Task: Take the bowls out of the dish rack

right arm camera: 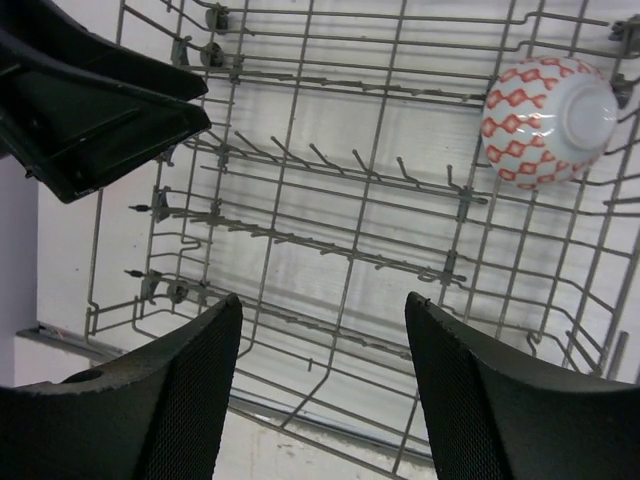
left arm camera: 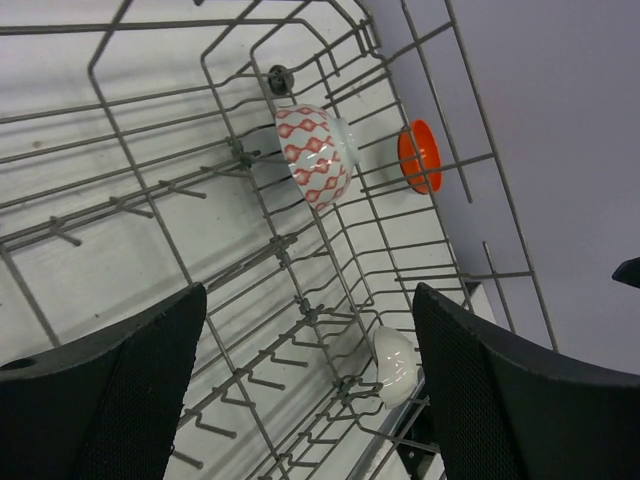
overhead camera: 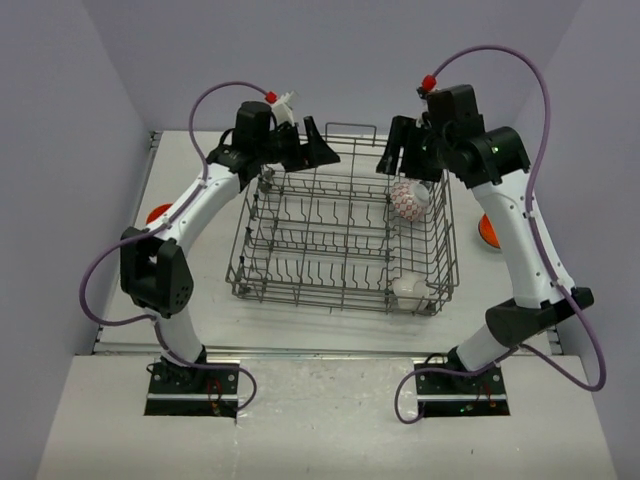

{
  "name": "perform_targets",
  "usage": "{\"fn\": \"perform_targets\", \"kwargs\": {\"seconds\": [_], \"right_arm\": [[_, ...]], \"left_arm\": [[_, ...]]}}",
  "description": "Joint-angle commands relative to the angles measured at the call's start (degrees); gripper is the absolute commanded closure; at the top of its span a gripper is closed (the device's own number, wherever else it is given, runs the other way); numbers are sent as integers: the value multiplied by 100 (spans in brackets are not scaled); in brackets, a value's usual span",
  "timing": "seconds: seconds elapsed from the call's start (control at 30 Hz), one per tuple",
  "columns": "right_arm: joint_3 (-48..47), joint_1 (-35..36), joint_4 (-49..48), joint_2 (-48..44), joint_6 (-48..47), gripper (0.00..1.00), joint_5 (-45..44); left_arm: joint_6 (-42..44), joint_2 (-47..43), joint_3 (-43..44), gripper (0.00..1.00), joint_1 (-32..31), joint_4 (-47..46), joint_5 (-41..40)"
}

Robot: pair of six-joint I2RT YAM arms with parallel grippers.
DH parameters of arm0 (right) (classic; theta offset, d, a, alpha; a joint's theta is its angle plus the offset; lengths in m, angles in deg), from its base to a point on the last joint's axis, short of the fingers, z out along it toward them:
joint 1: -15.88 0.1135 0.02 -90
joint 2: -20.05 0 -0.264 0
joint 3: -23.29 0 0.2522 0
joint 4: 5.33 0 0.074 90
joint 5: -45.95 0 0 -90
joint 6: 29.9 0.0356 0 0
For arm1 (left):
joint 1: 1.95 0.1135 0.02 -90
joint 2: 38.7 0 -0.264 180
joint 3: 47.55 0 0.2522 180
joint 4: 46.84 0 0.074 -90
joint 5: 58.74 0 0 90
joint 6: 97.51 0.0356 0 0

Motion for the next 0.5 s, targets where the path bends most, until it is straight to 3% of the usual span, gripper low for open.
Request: {"fn": "perform_targets", "kwargs": {"seconds": [0.0,0.2,0.47], "right_arm": [[325,-129,235,-318,50,33,-489],[826,-664,244,-635,121,32,-692],[1661,-1456,139,-961,-55,32,-341]], "left_arm": [[-78,287,550,16,-280,-386,281],[-43,885,964,16,-623,-386,255],[89,1571,1395,16,-966,-359,141]]}}
